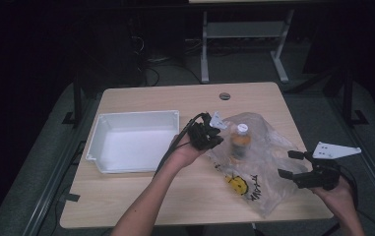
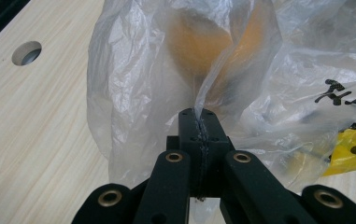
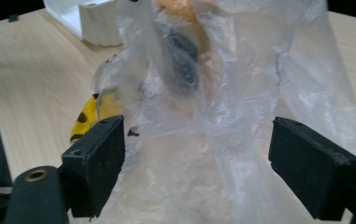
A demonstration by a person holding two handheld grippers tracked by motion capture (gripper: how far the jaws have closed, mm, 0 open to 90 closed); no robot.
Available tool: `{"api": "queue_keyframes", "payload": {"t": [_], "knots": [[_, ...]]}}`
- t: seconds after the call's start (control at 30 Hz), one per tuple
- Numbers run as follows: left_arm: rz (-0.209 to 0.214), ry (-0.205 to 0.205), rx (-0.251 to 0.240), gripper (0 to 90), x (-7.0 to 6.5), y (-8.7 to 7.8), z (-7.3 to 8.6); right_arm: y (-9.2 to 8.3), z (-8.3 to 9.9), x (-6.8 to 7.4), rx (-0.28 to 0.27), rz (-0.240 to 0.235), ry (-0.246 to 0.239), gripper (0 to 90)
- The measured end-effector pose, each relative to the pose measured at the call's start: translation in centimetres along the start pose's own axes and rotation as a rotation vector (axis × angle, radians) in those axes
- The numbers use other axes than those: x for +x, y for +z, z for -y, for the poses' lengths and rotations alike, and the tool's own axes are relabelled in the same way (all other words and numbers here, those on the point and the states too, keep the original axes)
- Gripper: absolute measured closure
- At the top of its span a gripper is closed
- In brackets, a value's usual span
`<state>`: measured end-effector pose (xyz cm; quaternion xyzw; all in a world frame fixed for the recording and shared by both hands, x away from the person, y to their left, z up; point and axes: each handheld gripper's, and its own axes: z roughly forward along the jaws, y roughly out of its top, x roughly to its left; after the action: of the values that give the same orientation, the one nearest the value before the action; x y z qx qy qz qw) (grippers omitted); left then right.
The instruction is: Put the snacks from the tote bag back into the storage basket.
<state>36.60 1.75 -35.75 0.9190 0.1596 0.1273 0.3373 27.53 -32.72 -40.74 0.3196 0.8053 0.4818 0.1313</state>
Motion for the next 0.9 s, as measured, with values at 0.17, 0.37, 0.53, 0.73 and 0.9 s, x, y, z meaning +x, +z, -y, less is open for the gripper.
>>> {"api": "queue_keyframes", "payload": {"t": [0.17,0.37,0.53,0.73,0.9], "knots": [[-0.006,0.004,0.004,90.0,0.0,0.0,0.2,0.0,-0.6,-0.4,0.001,-0.002,-0.007,16.4],[-0.018,0.035,0.058,90.0,-0.3,0.5,1.0,0.7,-1.2,-0.8,0.023,0.003,-0.019,16.8],[-0.009,0.011,0.052,90.0,0.0,0.5,1.6,1.6,-1.4,-1.2,0.045,-0.003,-0.018,16.9],[-0.009,0.004,0.067,90.0,0.2,0.4,2.1,3.1,-1.8,-1.2,0.069,-0.032,-0.032,19.6],[-0.002,0.002,0.078,90.0,0.2,0.6,2.3,3.7,-1.1,-1.2,0.084,-0.032,-0.049,39.3]]}}
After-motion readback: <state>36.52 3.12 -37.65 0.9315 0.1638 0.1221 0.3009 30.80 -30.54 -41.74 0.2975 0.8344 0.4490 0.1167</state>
